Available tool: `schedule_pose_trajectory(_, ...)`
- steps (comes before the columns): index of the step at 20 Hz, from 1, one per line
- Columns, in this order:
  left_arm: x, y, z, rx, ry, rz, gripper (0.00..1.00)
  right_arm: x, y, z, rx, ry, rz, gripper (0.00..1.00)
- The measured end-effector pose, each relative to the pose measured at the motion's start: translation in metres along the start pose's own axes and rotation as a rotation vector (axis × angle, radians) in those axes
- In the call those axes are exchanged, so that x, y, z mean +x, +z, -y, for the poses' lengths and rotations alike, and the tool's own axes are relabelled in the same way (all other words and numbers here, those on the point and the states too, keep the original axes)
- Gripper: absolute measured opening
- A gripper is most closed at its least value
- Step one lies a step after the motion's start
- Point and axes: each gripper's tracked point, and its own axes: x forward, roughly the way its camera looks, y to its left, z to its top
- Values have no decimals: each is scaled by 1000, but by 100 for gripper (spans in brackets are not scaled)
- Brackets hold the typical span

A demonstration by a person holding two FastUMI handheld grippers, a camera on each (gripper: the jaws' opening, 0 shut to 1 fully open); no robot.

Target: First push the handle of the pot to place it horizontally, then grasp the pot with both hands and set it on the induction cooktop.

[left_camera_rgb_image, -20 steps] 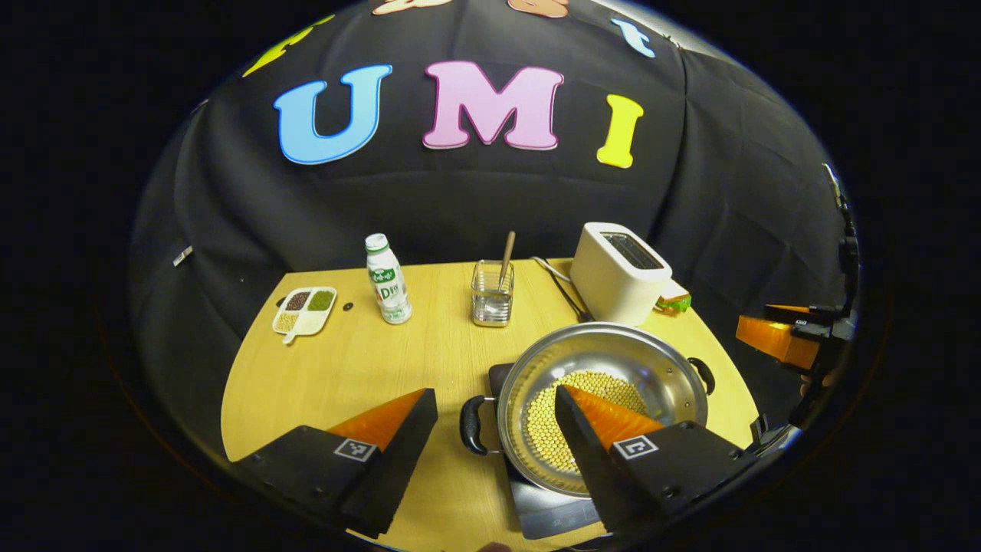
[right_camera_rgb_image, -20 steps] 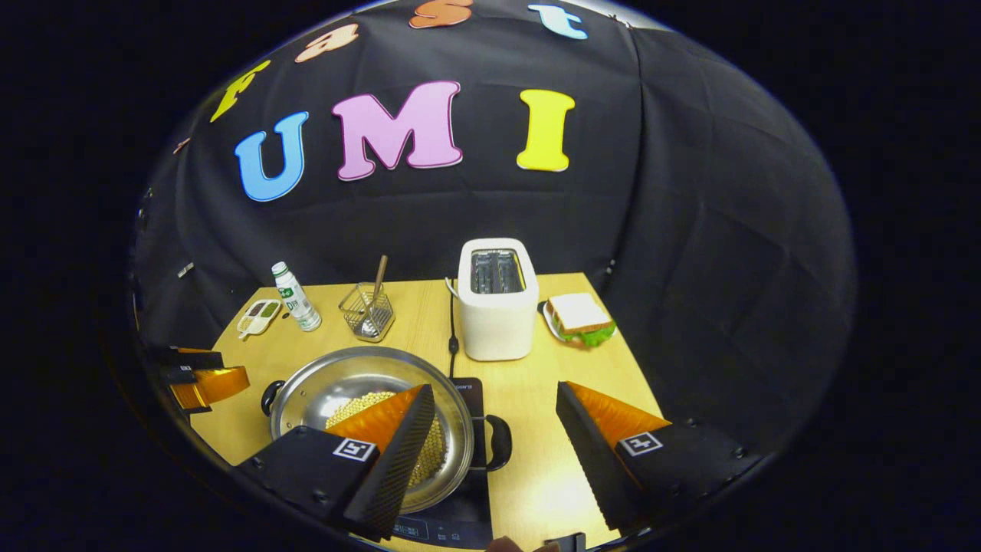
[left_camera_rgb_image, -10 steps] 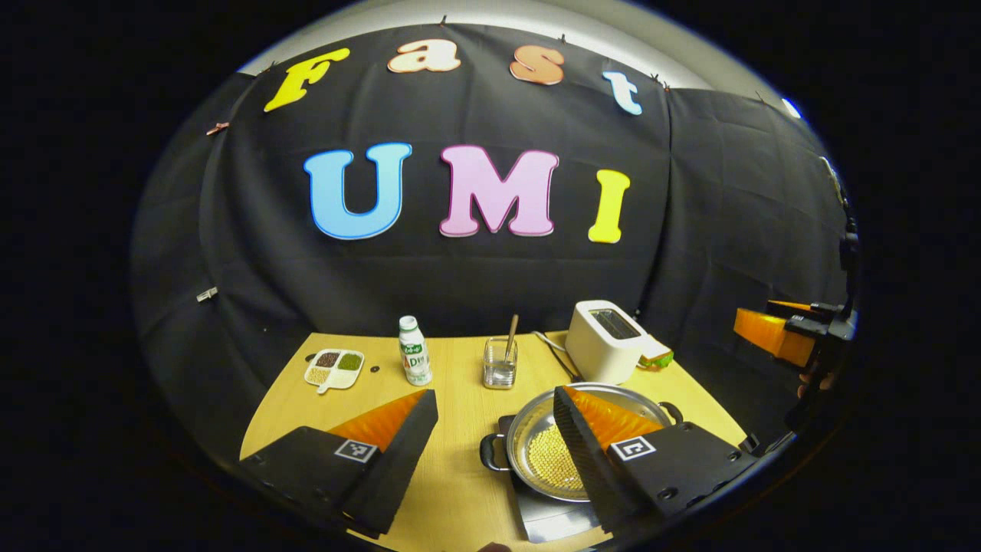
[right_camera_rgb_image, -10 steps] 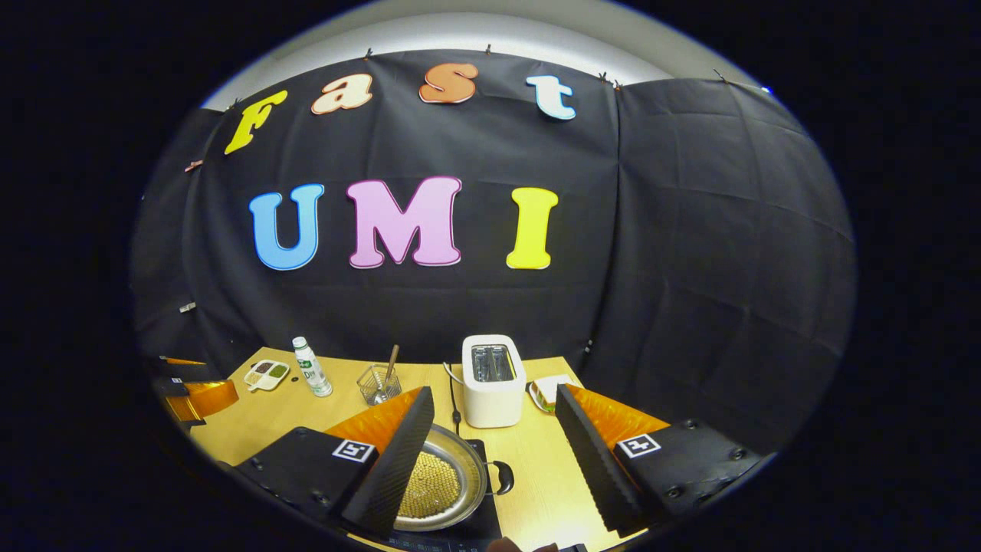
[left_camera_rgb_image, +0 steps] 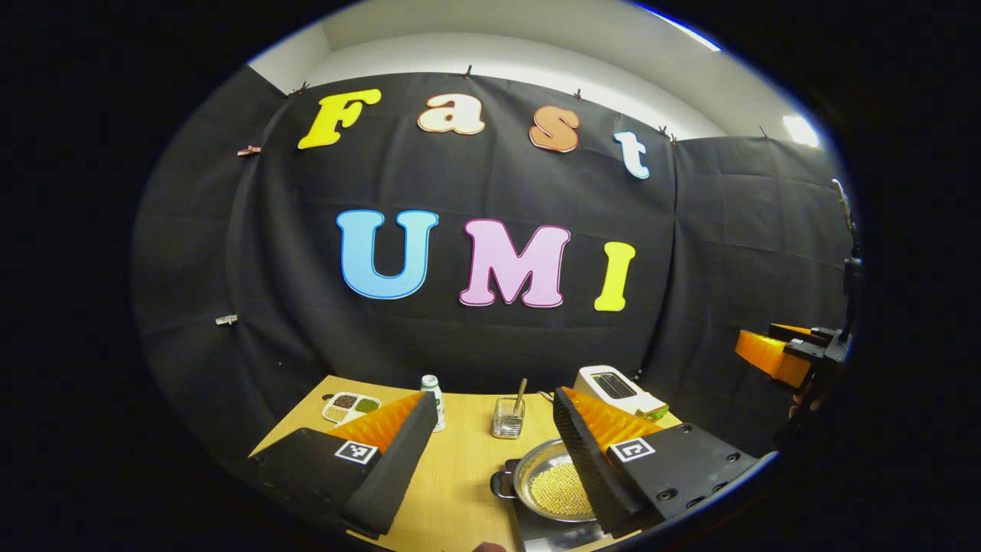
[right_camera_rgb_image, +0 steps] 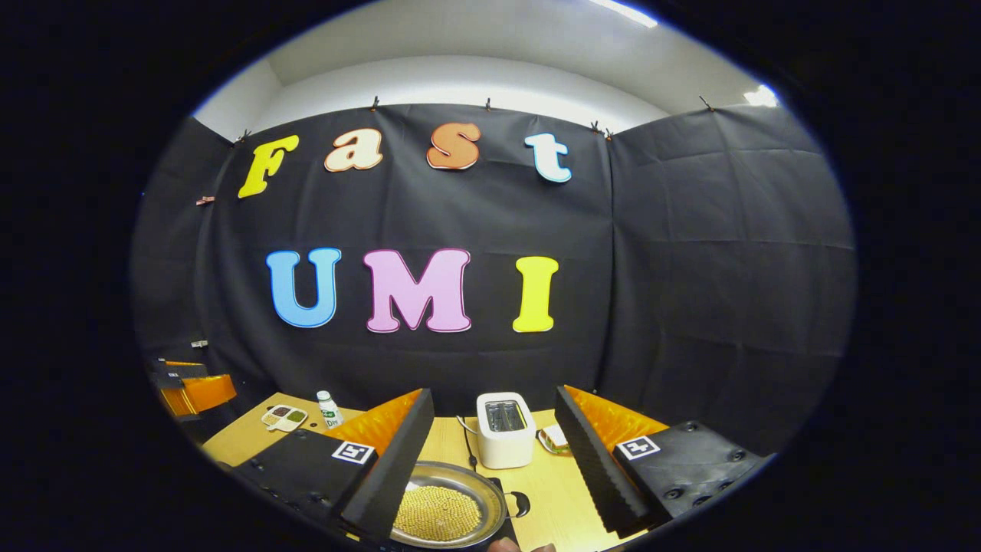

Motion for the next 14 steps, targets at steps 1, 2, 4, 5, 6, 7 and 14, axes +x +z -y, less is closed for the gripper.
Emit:
schedule_pose_trajectory(1,-3,2,-1,-2,2,8,94,-2,0,-2,-2,1,2,98)
schedule_pose_trajectory(2,-5,4,-1,-5,0,17,94,-3,1,-5,-5,3,9,98)
schedule_pose_trajectory(4,-8,3,-1,-6,-1,20,93,-5,1,-8,-13,6,13,98)
schedule_pose_trajectory(5,-10,3,-3,-1,-2,20,93,-4,0,-10,-16,7,14,98)
schedule_pose_trajectory(6,-10,4,-5,3,0,24,93,-4,0,-12,-21,4,16,99)
schedule_pose_trajectory(7,-10,5,-7,1,-1,34,93,-2,-1,-13,-27,-3,16,99)
schedule_pose_trajectory(14,-2,4,-5,-9,3,24,93,-3,11,-29,-47,20,84,98)
